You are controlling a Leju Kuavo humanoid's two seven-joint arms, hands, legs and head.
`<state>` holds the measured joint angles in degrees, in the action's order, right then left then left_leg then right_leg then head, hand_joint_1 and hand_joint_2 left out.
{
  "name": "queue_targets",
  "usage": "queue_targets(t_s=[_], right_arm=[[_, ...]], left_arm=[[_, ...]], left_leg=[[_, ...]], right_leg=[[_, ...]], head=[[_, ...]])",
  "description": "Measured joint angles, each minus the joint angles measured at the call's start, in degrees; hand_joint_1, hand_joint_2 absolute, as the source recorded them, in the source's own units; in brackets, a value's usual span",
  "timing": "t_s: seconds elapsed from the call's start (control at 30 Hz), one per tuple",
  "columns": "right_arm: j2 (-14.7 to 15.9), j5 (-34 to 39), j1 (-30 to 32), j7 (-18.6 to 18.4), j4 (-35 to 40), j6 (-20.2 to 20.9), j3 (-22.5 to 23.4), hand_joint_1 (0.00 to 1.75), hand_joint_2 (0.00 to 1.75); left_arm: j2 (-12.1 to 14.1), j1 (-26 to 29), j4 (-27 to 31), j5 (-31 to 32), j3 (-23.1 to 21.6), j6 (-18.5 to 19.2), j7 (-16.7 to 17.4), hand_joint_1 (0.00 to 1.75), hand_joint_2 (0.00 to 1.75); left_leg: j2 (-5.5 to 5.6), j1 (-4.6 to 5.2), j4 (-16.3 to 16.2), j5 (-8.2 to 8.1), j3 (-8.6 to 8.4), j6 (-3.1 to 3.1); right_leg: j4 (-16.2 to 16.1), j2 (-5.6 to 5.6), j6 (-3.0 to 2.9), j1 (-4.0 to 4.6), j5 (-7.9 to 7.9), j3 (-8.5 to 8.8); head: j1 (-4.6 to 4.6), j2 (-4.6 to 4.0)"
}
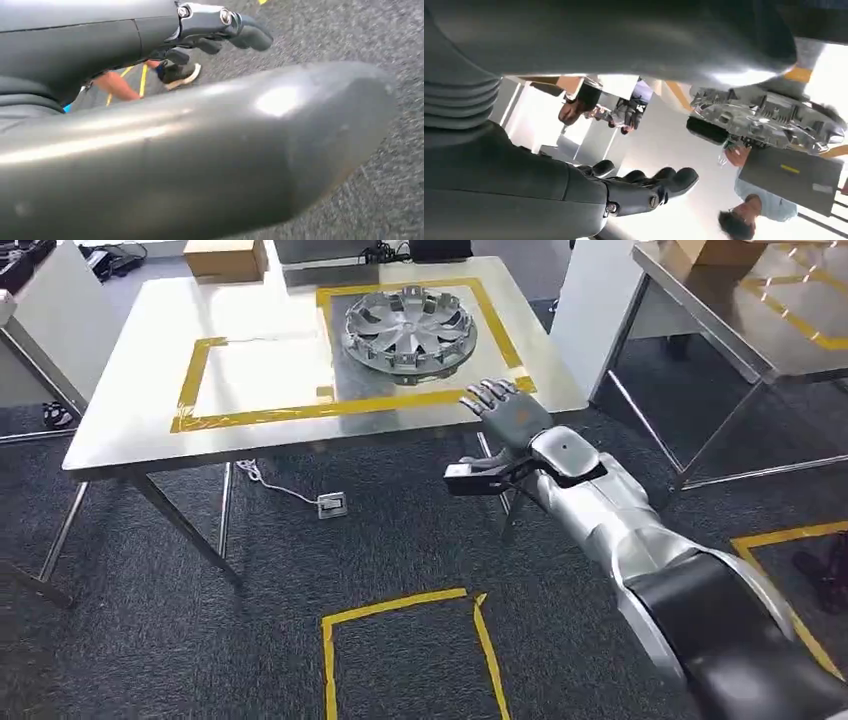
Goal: Take the parts from the cabinet and place them on the table.
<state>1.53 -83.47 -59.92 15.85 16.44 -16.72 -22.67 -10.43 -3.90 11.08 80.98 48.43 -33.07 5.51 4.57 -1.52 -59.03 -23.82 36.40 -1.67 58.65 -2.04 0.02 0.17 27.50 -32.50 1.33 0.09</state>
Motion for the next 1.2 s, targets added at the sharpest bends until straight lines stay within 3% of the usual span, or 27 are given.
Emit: queue_targets(t_s=[0.03,0.07,0.1,0.13,0.2,0.23,0.27,0.33,0.37,0.4,0.43,0.47,0.5,0.77,0.8,0.83,0.87,0.9,0.93,0.97,1.0,1.03,1.07,1.1,1.2], right_arm=[[-0.09,-0.17,-0.06,-0.02,0.00,0.17,0.00,0.00,0.00],[-0.11,-0.44,-0.12,-0.02,0.00,0.41,0.00,0.00,0.00],[-0.11,-0.50,-0.12,0.02,0.00,0.50,0.00,0.00,0.00],[-0.09,-0.55,0.02,0.07,0.00,0.70,0.00,0.00,0.00],[-0.09,-0.98,0.57,0.11,0.00,0.96,0.00,0.00,0.00],[-0.09,-1.00,0.93,0.17,0.00,0.94,0.00,0.00,0.00],[-0.09,-0.98,1.21,0.20,0.00,0.94,0.00,0.00,0.00],[0.02,-0.65,1.21,0.44,0.00,0.83,0.00,0.00,0.00],[0.00,-0.37,1.08,0.79,0.00,0.76,0.00,0.00,0.00],[0.07,-0.26,0.94,0.98,0.00,0.59,0.00,0.00,0.00],[0.15,-0.22,0.94,1.01,0.00,0.50,0.00,0.00,0.00],[0.15,-0.15,1.00,1.05,0.00,0.44,0.00,0.00,0.00],[0.15,-0.11,1.07,1.05,0.00,0.39,0.00,0.00,0.00],[0.28,0.02,1.01,1.05,0.00,0.41,0.00,0.00,0.00],[0.31,0.02,1.03,0.96,0.00,0.41,0.00,0.00,1.75],[0.31,0.33,1.07,0.87,0.00,0.59,0.00,0.00,1.75],[0.33,1.47,1.19,0.79,0.00,1.25,0.02,0.00,1.75],[0.33,4.41,1.60,1.57,0.00,2.31,0.39,0.00,0.00],[0.31,7.38,2.32,2.50,0.00,3.06,1.23,0.00,0.00],[0.31,11.06,3.54,3.50,0.00,3.67,3.07,0.00,0.00],[0.26,13.13,5.00,4.26,0.02,3.87,4.55,0.00,0.00],[0.24,15.05,6.78,4.63,0.00,3.87,6.30,0.00,0.00],[0.22,16.56,8.70,4.81,0.00,3.67,7.90,0.00,0.00],[0.15,17.45,10.64,4.83,0.00,3.34,9.10,0.00,1.75],[0.00,18.89,15.32,4.65,0.00,2.73,11.96,0.00,1.75]], left_arm=[[0.07,0.12,0.00,0.00,0.00,0.02,0.11,0.00,0.00],[0.09,0.17,0.00,0.00,0.00,0.04,0.37,0.00,0.00],[0.11,0.15,0.00,0.00,0.00,0.15,0.50,0.00,0.00],[0.13,0.12,0.00,0.02,0.00,0.26,0.52,0.00,0.00],[0.20,0.14,0.00,0.02,0.00,0.54,0.68,0.00,0.00],[0.20,0.20,-0.02,0.04,0.00,0.63,0.74,0.00,0.00],[0.20,0.27,-0.02,0.04,0.00,0.68,0.90,0.00,0.00],[0.20,0.32,0.00,0.11,0.00,0.85,0.87,0.00,0.00],[0.20,0.34,0.00,0.18,0.00,0.94,0.81,0.00,0.00],[0.18,0.27,0.00,0.24,-0.02,1.07,0.72,0.00,0.00],[0.11,0.30,0.00,0.37,-0.07,1.09,0.52,0.00,0.00],[0.04,0.42,-0.02,0.48,-0.15,1.09,0.48,0.00,0.00],[0.04,0.55,0.00,0.50,-0.22,1.11,0.48,0.00,0.00],[-0.07,0.51,0.00,0.66,-0.35,1.11,0.02,0.00,0.00],[-0.07,0.50,0.00,0.70,-0.37,1.11,-0.18,0.00,0.00],[-0.09,0.50,0.00,0.79,-0.39,1.14,-0.26,0.00,1.75],[-0.09,0.50,0.00,0.81,-0.42,1.33,-0.59,0.00,1.75],[-0.09,0.49,0.00,0.83,-0.44,1.35,-1.02,0.00,1.75],[-0.13,0.48,0.00,0.79,-0.44,1.27,-1.40,0.00,1.75],[-0.15,0.44,0.00,0.61,-0.44,1.27,-1.57,0.00,0.00],[-0.24,0.41,0.00,0.52,-0.44,1.29,-1.60,0.00,0.00],[-0.33,0.40,0.00,0.52,-0.44,1.29,-1.60,0.00,1.75],[-0.44,0.40,0.00,0.48,-0.44,1.29,-1.70,0.00,1.75],[-0.50,0.40,0.00,0.24,-0.44,1.47,-1.95,0.00,1.75],[-0.61,0.40,0.00,-0.04,-0.44,2.12,-2.30,0.00,1.75]], left_leg=[[0.34,0.24,0.03,0.16,0.22,-0.32],[-1.47,0.36,-0.92,-0.83,0.95,-0.31],[-2.99,0.42,-3.82,-3.12,2.15,-0.43],[-3.73,0.40,-8.23,-5.63,3.99,-0.67],[-4.04,0.42,-16.32,-8.90,7.16,-0.94],[-4.11,0.42,-17.24,-8.80,7.29,-0.99],[-4.24,0.42,-15.50,-7.53,6.00,-0.91],[-4.53,0.44,-6.00,-3.30,0.32,-0.55],[-5.01,0.54,-1.22,-2.45,-2.28,-0.10],[-5.33,1.07,-0.10,-3.24,-3.09,0.37],[-5.24,0.84,-0.14,-2.91,-2.93,0.92],[-5.22,0.81,0.01,-2.79,-2.85,0.87],[-5.24,0.93,-0.04,-2.78,-2.82,0.89],[-5.46,1.20,-0.11,-2.48,-2.47,1.76],[-5.46,1.23,-0.12,-2.46,-2.44,1.80],[-5.47,1.24,-0.12,-2.43,-2.41,1.84],[-5.48,1.24,-0.12,-2.42,-2.41,1.85],[-5.48,1.24,-0.12,-2.41,-2.41,1.86],[-5.47,1.22,-0.12,-2.41,-2.43,1.86],[-5.47,1.20,-0.12,-2.40,-2.44,1.86],[-5.45,1.17,-0.12,-2.40,-2.46,1.86],[-5.44,1.14,-0.11,-2.40,-2.45,1.85],[-5.43,1.11,-0.11,-2.39,-2.44,1.84],[-5.42,1.10,-0.11,-2.39,-2.43,1.84],[-5.47,1.09,-0.09,-2.39,-2.40,1.82]], right_leg=[[-0.78,0.77,-0.57,-0.61,-0.61,0.09],[-1.08,1.46,-0.91,-0.62,-0.94,0.12],[-1.12,1.95,-1.40,-0.61,-1.10,-0.06],[-1.10,2.56,-1.44,-0.52,-1.13,-0.23],[-1.08,3.85,-1.60,-0.28,-1.24,-0.50],[-1.06,4.42,-1.63,-0.19,-1.28,-0.56],[-1.03,5.00,-1.61,-0.09,-1.28,-0.56],[-0.74,5.36,-1.40,-0.04,-1.28,-0.56],[-0.53,5.78,-1.22,-0.02,-1.17,-0.60],[-0.24,5.94,-0.88,0.52,-1.04,-1.00],[-0.20,5.98,-0.63,0.44,-1.21,-1.14],[0.00,5.95,-0.88,0.62,-1.01,-1.25],[-0.08,5.90,-1.54,0.56,-1.33,-1.30],[-0.81,5.74,-0.28,0.36,-2.11,-1.32],[-0.82,5.74,-0.19,0.32,-2.17,-1.36],[-0.82,5.74,-0.13,0.32,-2.20,-1.39],[-0.82,5.74,-0.09,0.32,-2.22,-1.41],[-0.82,5.74,-0.08,0.33,-2.21,-1.41],[-0.83,5.74,-0.05,0.36,-2.20,-1.40],[-0.82,5.75,-0.04,0.38,-2.20,-1.37],[-0.82,5.76,-0.04,0.40,-2.19,-1.35],[-0.82,5.77,-0.03,0.44,-2.19,-1.33],[-0.82,5.77,-0.04,0.47,-2.19,-1.34],[-0.81,5.76,-0.04,0.48,-2.19,-1.35],[-0.78,5.74,-0.04,0.49,-2.19,-1.42]], head=[[-0.02,0.00],[-0.13,0.00],[-0.55,0.00],[-0.61,0.00],[-0.63,0.00],[-0.63,0.00],[-0.63,0.00],[-0.63,0.00],[-0.63,0.00],[-0.66,0.00],[-0.44,0.00],[-0.44,0.00],[-0.41,0.00],[-0.41,0.00],[-0.41,0.00],[-0.44,0.00],[-0.44,0.00],[-0.44,0.00],[-0.44,0.00],[-0.44,0.00],[-0.44,0.00],[-0.44,0.00],[-0.44,0.00],[-0.44,0.00],[-0.44,0.00]])
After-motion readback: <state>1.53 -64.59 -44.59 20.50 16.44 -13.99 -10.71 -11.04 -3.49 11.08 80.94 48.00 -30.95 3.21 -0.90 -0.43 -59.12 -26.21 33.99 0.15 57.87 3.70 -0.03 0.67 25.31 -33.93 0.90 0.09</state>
